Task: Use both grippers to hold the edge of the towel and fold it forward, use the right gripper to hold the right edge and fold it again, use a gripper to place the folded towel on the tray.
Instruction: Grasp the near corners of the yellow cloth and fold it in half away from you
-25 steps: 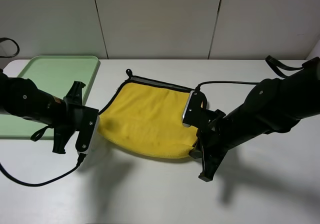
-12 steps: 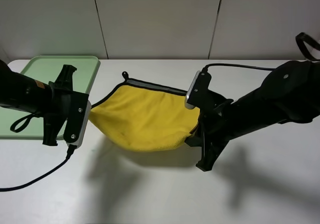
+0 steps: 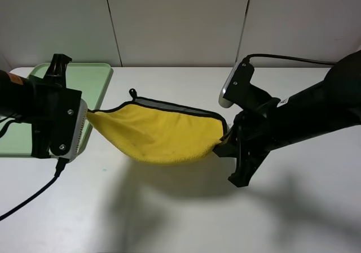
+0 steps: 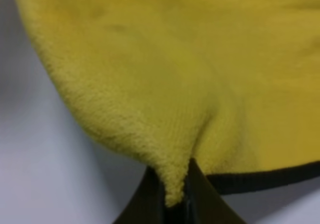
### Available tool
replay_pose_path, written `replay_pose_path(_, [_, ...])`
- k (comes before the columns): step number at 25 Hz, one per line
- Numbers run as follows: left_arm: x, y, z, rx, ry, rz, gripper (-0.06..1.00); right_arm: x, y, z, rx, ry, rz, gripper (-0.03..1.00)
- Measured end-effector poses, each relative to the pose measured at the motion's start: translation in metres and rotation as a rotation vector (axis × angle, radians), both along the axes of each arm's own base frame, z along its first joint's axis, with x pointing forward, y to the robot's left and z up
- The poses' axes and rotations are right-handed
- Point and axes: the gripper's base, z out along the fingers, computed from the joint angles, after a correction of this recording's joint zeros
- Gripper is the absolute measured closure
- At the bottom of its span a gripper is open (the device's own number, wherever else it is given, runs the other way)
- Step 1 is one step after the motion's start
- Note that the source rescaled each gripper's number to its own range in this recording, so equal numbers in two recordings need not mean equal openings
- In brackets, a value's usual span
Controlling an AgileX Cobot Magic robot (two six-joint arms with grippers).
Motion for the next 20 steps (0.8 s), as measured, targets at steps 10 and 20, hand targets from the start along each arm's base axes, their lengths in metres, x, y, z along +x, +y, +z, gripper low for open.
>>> replay_pose_path(10, [-0.003,0.001,0.004,-0.023,0.011,0.024,0.94,-0.003,-0.007,0.011,-0.006,-0.014,-0.058,0.97])
replay_pose_path(20, [0.014,-0.006,-0.014,-0.058,0.117,0.130,0.94,0.009,-0.002,0.000,-0.033,-0.023,-0.075,0.97])
